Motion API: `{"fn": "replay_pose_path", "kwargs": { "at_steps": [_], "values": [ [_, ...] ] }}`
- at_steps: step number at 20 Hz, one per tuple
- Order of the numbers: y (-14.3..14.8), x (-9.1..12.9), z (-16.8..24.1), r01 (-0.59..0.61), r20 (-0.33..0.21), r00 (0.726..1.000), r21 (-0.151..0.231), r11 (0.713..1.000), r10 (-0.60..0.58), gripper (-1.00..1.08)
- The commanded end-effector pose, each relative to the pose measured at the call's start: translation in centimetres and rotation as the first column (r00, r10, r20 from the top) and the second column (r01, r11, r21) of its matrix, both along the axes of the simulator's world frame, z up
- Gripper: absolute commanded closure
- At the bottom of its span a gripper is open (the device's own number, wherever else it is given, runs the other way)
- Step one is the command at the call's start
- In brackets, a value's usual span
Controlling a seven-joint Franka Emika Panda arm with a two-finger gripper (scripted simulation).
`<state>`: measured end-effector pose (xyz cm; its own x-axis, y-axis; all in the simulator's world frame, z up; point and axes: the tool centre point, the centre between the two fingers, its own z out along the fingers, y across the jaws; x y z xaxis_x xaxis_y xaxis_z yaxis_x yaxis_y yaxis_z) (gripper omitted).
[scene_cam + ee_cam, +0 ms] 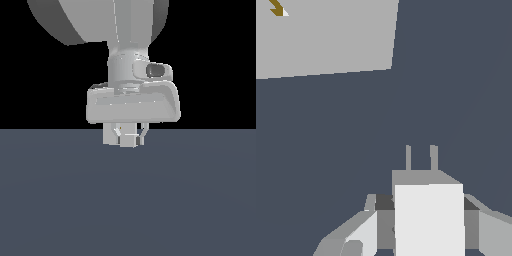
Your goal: Plug the charger into the wall socket.
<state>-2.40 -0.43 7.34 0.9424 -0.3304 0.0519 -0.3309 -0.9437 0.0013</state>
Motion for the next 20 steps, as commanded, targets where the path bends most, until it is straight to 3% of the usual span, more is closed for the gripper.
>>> {"fn": "replay_pose_path", "kwargs": {
  "at_steps": [1,9,20],
  "values": [
    [1.7,1.2,1.0,-0.026,-0.001,1.0,0.0,1.0,0.026,1.08],
    [4.6,3.4,2.5,-0.072,-0.001,0.997,0.001,0.997,0.072,1.08],
    [5.0,3.7,2.7,-0.078,-0.001,0.997,0.002,0.997,0.078,1.08]
  ]
}}
